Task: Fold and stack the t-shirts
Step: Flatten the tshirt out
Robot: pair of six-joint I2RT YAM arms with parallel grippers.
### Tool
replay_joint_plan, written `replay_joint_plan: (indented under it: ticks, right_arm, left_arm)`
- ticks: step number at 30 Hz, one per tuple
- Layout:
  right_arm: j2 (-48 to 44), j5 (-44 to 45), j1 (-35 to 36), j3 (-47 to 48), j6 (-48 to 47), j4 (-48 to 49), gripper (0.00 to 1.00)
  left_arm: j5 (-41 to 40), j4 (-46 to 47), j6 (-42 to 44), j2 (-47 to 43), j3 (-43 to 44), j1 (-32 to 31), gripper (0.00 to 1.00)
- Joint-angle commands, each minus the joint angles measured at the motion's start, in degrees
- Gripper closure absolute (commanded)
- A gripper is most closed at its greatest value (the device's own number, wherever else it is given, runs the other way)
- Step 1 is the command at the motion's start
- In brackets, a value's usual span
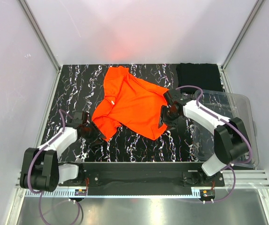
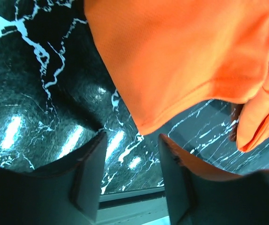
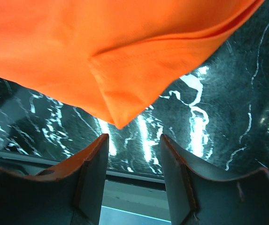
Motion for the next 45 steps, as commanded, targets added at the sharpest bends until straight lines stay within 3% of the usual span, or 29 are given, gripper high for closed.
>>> replay_joint_plan:
  ticks: [1, 12, 17, 20, 28, 35, 45]
  right_arm:
    - [1.28, -0.97, 0.18, 3.99, 4.12, 2.41, 0.45]
    - [6.73, 0.7, 1.67, 6.54, 16.58, 4.88, 0.45]
    - [10.24, 2.19, 4.13, 7.51, 22.84, 3.56, 0.45]
    - [12.62, 5.26, 5.71, 10.23, 25.65, -0.37, 0.44]
    - [20.52, 13.34, 8.09, 20.95, 26.45, -10.06, 0.45]
    - [23.96, 15.9, 9.06, 22.45, 21.89, -12.62, 0.6]
    - [28.44, 16.87, 10.55, 24.91, 18.72, -12.97, 0.59]
  left_arm:
    - [-1.29, 3.63, -1.85, 2.34, 1.14, -0.13, 0.54]
    - [-0.24, 8.03, -3.53, 9.46, -1.85, -0.13, 0.6]
    - [0.38, 8.03, -0.28, 9.74, -0.97, -0.14, 0.8]
    - [0.64, 8.03, 2.35, 8.25, -0.62, -0.13, 1.0]
    - [1.26, 6.01, 8.6, 3.85, 0.87, -0.13, 1.0]
    - [1.52, 4.25, 11.94, -1.24, 1.93, -0.13, 1.0]
    - [1.26, 0.12, 14.32, -3.36, 5.79, -0.05, 1.0]
